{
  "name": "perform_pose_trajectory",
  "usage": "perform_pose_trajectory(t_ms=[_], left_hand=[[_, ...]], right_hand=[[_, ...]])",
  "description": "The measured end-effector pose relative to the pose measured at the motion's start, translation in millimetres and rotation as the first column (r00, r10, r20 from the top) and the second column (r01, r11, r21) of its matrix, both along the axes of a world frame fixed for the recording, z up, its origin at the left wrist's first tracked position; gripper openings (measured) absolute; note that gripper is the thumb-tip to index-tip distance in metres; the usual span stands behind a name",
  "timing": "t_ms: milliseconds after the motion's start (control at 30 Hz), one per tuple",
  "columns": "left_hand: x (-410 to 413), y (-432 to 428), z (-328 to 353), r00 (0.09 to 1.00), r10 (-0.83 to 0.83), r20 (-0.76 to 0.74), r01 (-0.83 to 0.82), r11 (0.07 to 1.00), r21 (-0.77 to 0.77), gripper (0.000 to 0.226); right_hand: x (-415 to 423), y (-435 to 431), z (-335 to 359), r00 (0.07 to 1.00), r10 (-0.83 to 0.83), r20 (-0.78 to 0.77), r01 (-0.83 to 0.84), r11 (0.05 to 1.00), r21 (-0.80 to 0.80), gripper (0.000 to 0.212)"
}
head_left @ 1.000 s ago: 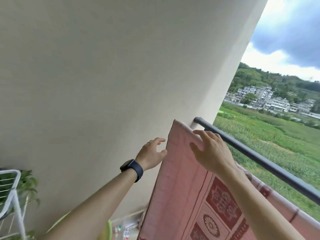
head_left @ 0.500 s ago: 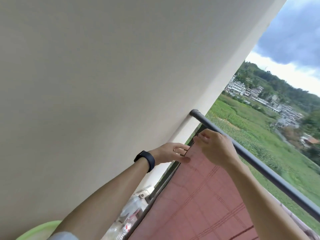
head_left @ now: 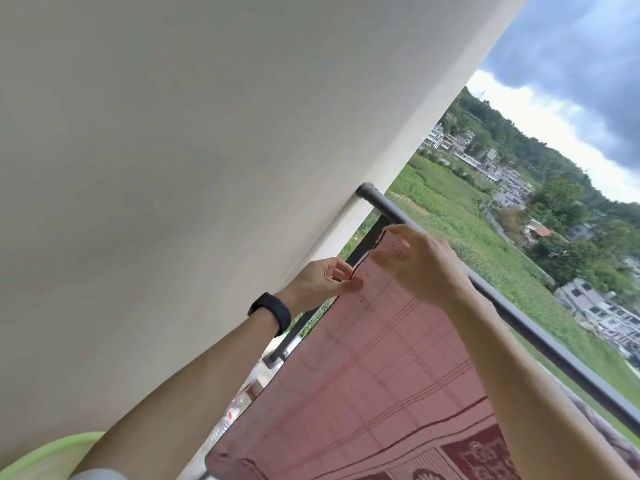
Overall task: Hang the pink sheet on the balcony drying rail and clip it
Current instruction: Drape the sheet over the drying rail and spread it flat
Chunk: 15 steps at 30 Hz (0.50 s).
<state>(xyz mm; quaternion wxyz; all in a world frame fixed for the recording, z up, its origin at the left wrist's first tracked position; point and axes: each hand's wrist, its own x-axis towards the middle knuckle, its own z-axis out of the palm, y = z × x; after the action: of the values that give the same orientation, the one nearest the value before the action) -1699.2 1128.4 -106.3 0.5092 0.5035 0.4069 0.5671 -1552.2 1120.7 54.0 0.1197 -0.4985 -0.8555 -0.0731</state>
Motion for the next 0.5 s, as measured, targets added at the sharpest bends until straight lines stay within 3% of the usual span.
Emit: perform_pose_trajectory(t_ms=[67,167,233,333,433,500], left_hand=[[0.3,-9.2,-11.8,0.993,-0.118,-0.002,0.117,0.989,-0.086,0.036],[-0.2,-15.6,-29.7,0.972,-0.233,-0.025,0.229,0.966,-0.118,0.031],[1.8,-14.2,-33.4,0.985,-0.134,-0.107,0.125,0.988,-0.090,0.014],[1.0,-10.2,-32.7,0.992,0.024,-0.127,-0.034,0.997,-0.075,0.011],[4.7,-20.3,-14.0,0.982,0.073,-0.172,-0.085,0.994,-0.063,0.043],[19.1,-36.2,15.1,0.911,0.342,-0.229,-0.315,0.938,0.145,0.064]], right_hand=[[8.2,-0.3,-2.1,0.987,-0.063,0.148,0.061,0.998,0.021,0.054],[16.5,-2.4,-5.6,0.978,-0.089,0.191,0.076,0.995,0.070,0.042],[17.7,-3.2,-10.5,0.987,-0.066,0.150,0.051,0.994,0.100,0.046],[19.0,-7.1,-16.9,0.994,-0.057,0.097,0.033,0.973,0.229,0.048],[40.2,-21.7,-16.7,0.996,-0.079,0.051,0.059,0.949,0.310,0.061],[73.9,-41.1,-15.6,0.992,-0.127,-0.021,0.126,0.923,0.363,0.064]])
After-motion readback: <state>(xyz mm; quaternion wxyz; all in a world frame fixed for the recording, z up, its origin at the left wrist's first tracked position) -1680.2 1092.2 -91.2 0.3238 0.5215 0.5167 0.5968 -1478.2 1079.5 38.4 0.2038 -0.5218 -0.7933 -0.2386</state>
